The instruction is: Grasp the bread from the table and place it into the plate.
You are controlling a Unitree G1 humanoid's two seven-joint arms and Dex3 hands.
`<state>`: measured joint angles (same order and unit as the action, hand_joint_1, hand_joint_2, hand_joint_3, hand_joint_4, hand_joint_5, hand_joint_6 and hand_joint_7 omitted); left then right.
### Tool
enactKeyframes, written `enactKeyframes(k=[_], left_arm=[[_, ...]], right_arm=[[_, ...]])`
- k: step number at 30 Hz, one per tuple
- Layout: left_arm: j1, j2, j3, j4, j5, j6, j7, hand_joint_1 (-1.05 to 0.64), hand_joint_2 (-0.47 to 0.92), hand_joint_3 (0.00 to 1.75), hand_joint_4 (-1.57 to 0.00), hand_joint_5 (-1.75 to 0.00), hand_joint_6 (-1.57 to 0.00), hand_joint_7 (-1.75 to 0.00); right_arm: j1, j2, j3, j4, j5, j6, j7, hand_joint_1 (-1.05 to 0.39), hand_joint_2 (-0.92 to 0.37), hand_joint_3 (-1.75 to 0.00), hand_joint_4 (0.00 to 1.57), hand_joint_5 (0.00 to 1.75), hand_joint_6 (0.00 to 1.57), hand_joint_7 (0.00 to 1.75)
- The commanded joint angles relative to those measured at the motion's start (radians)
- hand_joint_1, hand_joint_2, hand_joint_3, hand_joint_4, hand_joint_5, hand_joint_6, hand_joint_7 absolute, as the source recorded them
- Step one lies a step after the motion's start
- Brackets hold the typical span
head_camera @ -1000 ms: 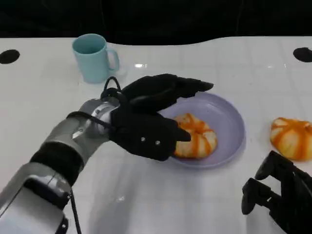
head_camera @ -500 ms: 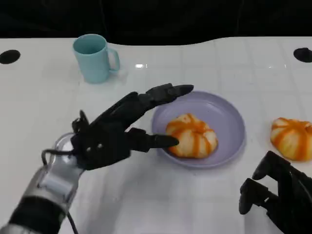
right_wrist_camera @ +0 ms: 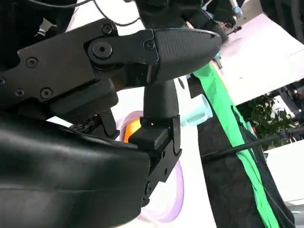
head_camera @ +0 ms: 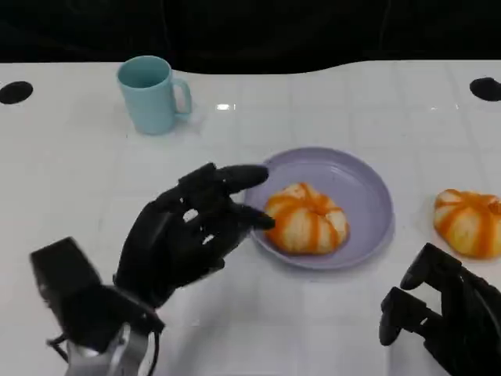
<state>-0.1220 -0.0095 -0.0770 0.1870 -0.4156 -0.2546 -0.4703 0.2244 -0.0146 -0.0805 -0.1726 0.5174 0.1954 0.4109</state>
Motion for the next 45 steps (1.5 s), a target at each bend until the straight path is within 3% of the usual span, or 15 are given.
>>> enactKeyframes(k=[1,5,12,27,45], left_arm=[[0.087,-0.024,0.039,-0.106,-0.082,0.111,0.026,-0.62,0.92,0.32,-0.49,-1.55,-0.49,-1.23],[0.153,-0.053,0.061,-0.158,-0.111,0.162,0.048,-0.61,0.92,0.37,-0.52,-1.72,-0.49,-1.42],[0.244,-0.092,0.076,-0.19,-0.117,0.18,0.049,-0.57,0.92,0.44,-0.72,-1.75,-0.5,-1.73],[0.332,-0.079,0.072,-0.262,-0.077,0.257,0.071,-0.55,0.92,0.45,-0.78,-1.75,-0.53,-1.75],[0.313,-0.089,0.091,-0.194,-0.055,0.202,0.045,-0.56,0.92,0.41,-0.8,-1.75,-0.54,-1.75]], right_arm=[[0.008,-0.01,-0.009,-0.009,0.0,-0.017,0.006,-0.6,-0.92,-0.36,0.73,1.75,0.57,1.64],[0.011,-0.01,-0.01,-0.015,0.003,-0.009,0.001,-0.59,-0.92,-0.34,0.74,1.75,0.58,1.62],[0.015,-0.013,-0.009,-0.022,0.005,-0.01,0.007,-0.59,-0.92,-0.36,0.74,1.75,0.59,1.6],[0.018,-0.022,-0.01,-0.035,0.008,-0.005,0.009,-0.59,-0.92,-0.35,0.75,1.75,0.6,1.6],[0.012,-0.033,-0.017,-0.024,0.005,-0.008,0.008,-0.58,-0.92,-0.36,0.74,1.75,0.6,1.61]])
